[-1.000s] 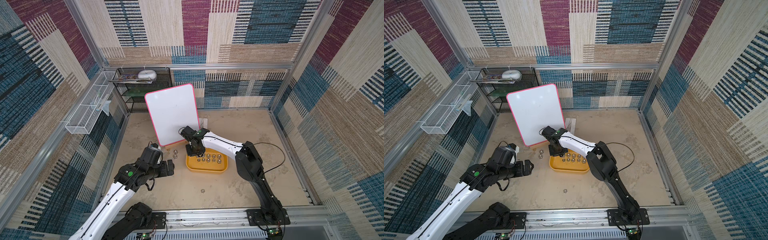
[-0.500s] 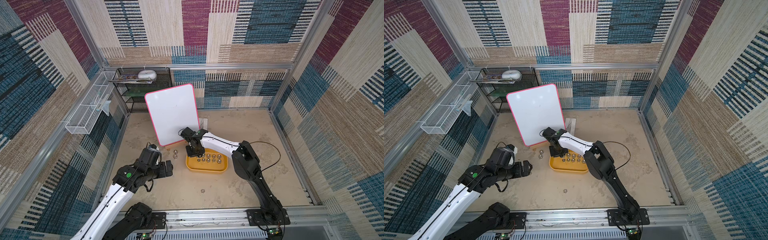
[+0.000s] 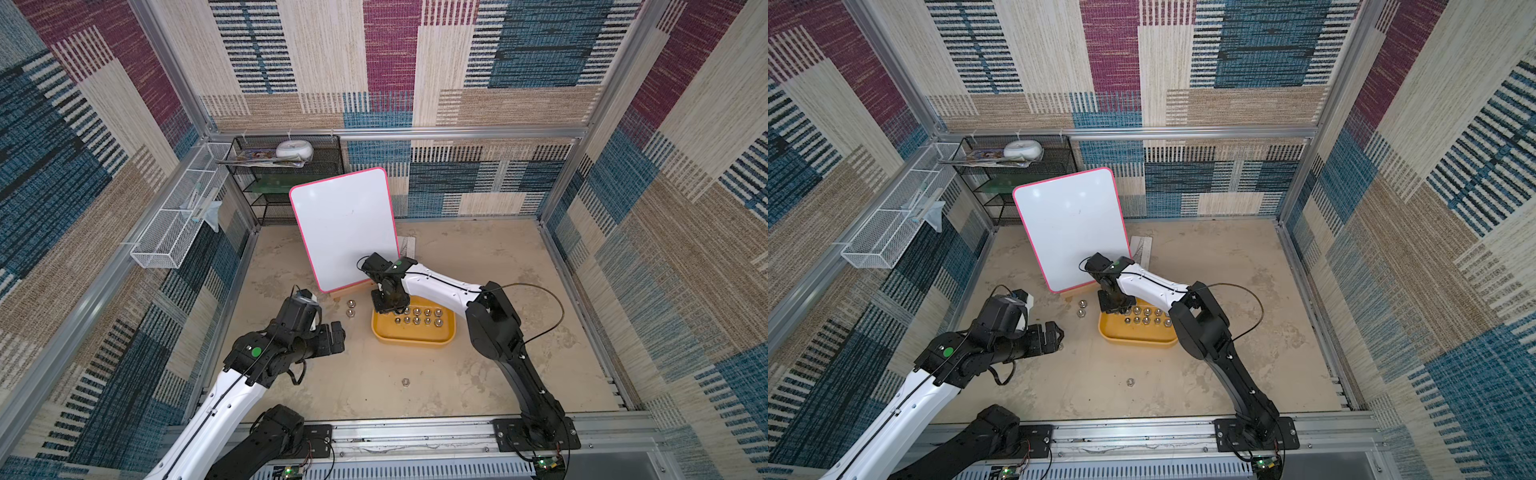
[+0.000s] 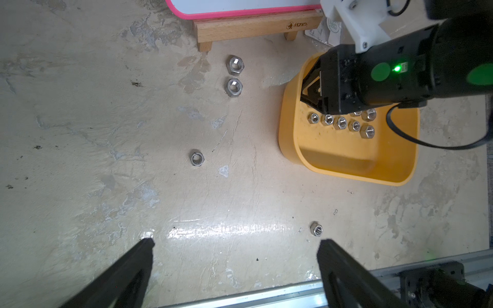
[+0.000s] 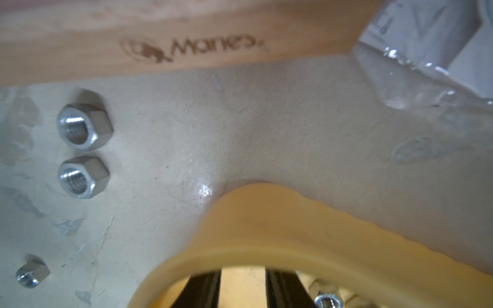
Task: Put the nuts on the desktop into the storage box
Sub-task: Place the nut in the storage box.
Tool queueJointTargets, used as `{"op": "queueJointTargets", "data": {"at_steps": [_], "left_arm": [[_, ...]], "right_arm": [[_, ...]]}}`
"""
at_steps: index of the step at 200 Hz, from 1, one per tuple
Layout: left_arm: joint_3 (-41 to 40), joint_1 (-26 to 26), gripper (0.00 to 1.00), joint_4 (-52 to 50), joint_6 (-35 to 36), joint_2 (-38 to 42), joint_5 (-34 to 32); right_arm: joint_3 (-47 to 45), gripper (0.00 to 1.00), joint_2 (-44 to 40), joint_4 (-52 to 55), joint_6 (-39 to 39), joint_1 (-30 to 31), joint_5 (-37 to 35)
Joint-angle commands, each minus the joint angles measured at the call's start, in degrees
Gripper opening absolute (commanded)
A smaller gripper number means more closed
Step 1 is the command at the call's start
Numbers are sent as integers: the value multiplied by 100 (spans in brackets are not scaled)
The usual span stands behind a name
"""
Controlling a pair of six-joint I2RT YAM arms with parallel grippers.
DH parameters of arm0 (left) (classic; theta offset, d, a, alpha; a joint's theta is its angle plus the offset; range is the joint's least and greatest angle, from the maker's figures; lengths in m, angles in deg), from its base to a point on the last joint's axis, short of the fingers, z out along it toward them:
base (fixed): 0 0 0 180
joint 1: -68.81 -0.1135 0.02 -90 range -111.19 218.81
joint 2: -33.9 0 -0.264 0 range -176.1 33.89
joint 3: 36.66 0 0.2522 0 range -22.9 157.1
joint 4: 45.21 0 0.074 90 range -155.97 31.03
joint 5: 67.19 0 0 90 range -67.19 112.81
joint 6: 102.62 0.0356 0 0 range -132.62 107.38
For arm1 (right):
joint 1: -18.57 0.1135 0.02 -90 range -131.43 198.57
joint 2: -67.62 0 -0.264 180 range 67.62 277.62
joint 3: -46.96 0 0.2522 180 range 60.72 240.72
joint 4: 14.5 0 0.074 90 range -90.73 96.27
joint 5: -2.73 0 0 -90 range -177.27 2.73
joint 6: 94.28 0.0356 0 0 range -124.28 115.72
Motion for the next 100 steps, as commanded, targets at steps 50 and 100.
{"op": "queueJointTargets", "data": {"at_steps": [50,100], "left_arm": [[-78,-2,100,30,9,85,93],[-256,-7,100,29,-16,261,436]], "right_arm": [[-977,32,-1163,126,438,206,-160],[-2351,32,-2157,-5,1175,670,-248]]}}
